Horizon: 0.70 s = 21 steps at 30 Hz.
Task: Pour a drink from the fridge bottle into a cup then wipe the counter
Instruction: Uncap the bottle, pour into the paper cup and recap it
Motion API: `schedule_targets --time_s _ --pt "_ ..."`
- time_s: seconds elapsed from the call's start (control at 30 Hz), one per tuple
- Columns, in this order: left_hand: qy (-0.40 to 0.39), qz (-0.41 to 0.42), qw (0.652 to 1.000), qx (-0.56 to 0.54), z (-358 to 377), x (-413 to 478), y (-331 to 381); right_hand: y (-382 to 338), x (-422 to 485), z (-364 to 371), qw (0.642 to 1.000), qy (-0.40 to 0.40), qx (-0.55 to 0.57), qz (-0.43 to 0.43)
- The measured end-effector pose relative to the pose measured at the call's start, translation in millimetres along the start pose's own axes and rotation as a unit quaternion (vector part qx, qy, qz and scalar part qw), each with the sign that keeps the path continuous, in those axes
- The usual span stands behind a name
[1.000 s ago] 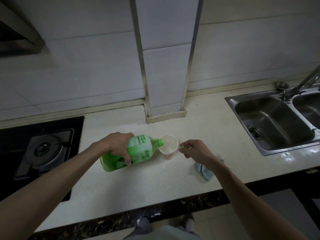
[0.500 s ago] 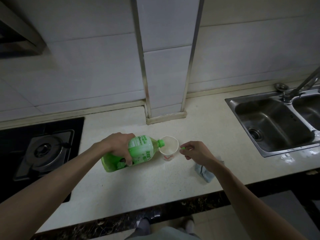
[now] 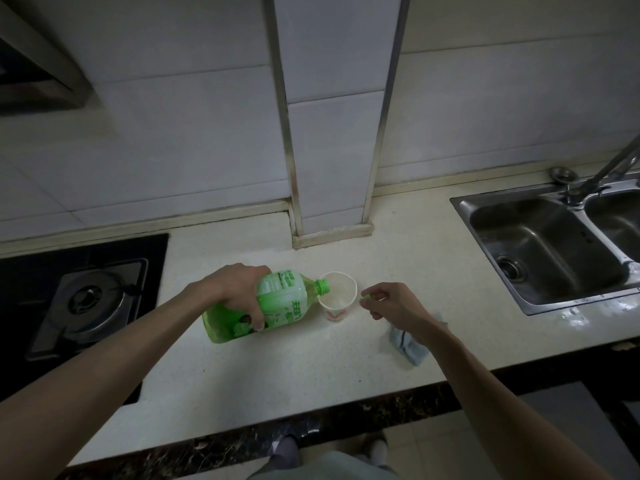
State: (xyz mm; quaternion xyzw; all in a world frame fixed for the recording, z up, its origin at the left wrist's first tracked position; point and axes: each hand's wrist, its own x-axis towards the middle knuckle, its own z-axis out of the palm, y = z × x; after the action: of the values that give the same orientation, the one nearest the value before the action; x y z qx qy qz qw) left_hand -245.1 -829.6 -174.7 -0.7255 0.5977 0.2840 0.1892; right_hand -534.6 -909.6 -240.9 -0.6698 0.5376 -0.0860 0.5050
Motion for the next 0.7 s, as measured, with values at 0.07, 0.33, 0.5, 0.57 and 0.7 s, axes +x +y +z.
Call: schedule_targets --time_s 0.07,0.33,0.5,0.57,0.7 --pt "0.000 0.000 1.000 0.000 -0.8 -0.3 0.3 -1.4 -0.6 0.4 1.000 0.000 0.000 0.001" --pt "0.000 -0.001 1.000 0.001 -3.2 -0.8 -0.7 -1.8 0.6 -0.6 1.000 -0.001 0.006 0.005" --pt "0.002 0.002 1.000 0.002 -5.7 -1.2 -1.4 -2.1 1.5 0.5 1.000 -0.002 0.006 0.006" --pt "0.003 -0.001 1.000 0.002 -6.2 -1.4 -2.2 -2.1 2.4 1.2 1.000 -0.001 0.004 0.007" --pt "0.006 -0.001 1.000 0.005 -7.0 -1.9 -3.2 -2.9 4.3 2.0 1.000 -0.004 0.007 0.009"
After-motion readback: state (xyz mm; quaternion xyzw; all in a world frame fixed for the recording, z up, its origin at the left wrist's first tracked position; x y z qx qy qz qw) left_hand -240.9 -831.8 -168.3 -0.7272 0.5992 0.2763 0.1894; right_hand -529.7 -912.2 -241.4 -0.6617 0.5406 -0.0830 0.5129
